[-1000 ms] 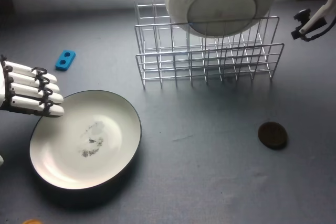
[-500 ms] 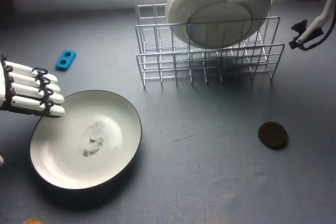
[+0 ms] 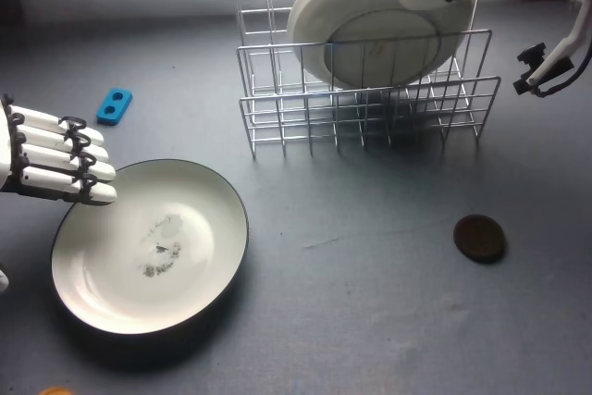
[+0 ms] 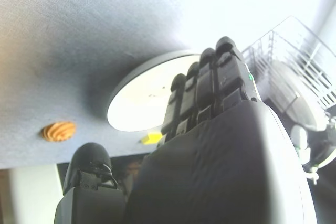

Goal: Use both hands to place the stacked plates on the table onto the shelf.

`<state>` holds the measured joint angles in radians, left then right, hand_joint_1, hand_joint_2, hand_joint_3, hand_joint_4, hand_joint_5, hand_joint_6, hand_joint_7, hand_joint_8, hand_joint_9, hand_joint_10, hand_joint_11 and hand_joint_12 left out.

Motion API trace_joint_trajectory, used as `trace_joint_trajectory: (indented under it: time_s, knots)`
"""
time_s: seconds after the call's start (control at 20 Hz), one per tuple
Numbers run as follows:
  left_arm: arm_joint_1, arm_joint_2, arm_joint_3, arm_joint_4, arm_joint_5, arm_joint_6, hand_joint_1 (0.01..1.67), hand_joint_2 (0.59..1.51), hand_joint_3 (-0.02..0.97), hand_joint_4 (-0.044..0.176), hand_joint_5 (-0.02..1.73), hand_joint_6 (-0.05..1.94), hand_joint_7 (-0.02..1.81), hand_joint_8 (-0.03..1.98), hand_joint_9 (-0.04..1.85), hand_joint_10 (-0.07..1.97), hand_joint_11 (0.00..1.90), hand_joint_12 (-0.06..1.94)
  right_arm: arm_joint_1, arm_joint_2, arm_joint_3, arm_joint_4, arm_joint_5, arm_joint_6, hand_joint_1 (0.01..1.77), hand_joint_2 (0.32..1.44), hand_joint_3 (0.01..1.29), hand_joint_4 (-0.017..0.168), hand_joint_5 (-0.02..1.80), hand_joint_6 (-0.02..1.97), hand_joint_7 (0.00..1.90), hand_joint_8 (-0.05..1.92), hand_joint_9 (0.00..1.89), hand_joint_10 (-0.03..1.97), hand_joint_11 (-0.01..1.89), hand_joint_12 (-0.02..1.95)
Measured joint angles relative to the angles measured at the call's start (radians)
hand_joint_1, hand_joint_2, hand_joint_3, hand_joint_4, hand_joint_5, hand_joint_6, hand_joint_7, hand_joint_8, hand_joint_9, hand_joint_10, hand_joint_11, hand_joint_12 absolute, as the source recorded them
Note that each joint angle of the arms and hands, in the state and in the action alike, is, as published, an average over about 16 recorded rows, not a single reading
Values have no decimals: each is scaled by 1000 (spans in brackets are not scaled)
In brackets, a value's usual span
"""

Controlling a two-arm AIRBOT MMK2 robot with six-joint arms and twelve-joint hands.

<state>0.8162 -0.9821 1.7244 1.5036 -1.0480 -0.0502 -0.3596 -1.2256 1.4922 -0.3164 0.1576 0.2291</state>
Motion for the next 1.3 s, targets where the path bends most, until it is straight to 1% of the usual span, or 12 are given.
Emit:
trace_joint_trajectory:
  time_s: [0.25, 0.55, 0.7, 0.85, 1.0, 1.15, 1.3]
  knots:
    - [0, 0, 0, 2, 0, 0, 16, 1122, 16, 2, 21, 11, 15, -7, 18, 7, 15, 9, 4, 3, 0, 1, 13, 0, 1242, 1050, 12, -5, 859, 630, 1008, 410, 984, 322, 723, 1238]
    - [8, 0, -2, 4, 0, 2, 16, 1122, 16, 3, 21, 12, 14, -7, 19, 7, 15, 8, 22, 12, 1, 2, 37, -19, 1231, 1021, 12, -4, 873, 298, 1011, 76, 969, 214, 640, 1199]
    - [16, 0, -3, 3, 2, 3, 15, 1122, 15, 3, 21, 11, 11, -7, 19, 7, 15, 8, 32, 17, 1, 2, 57, -42, 1233, 1004, 13, -3, 876, 152, 1006, 41, 954, 181, 600, 1179]
    - [27, -3, -4, -1, 6, 5, 15, 1122, 16, 3, 21, 12, 7, -9, 19, 7, 15, 9, 46, 25, 0, -6, 79, -71, 1225, 1001, 13, -3, 886, 129, 996, 30, 947, 160, 577, 1175]
    - [41, -5, -5, -6, 13, 8, 16, 1122, 16, 3, 21, 12, 3, -11, 19, 8, 15, 9, 63, 37, -9, -17, 111, -125, 1175, 1019, 13, -3, 872, 116, 972, 27, 934, 143, 550, 1178]
    - [55, -10, -5, -12, 24, 9, 16, 1123, 16, 2, 21, 12, -1, -12, 18, 8, 15, 9, 81, 53, -30, -30, 142, -210, 1050, 1053, 13, -3, 823, 94, 914, 26, 888, 115, 496, 1172]
    - [73, -16, -6, -23, 39, 7, 16, 1124, 16, 2, 21, 11, -5, -15, 18, 9, 15, 9, 102, 70, -69, -46, 169, -308, 839, 1092, 13, -3, 731, 74, 818, 26, 806, 87, 403, 1151]
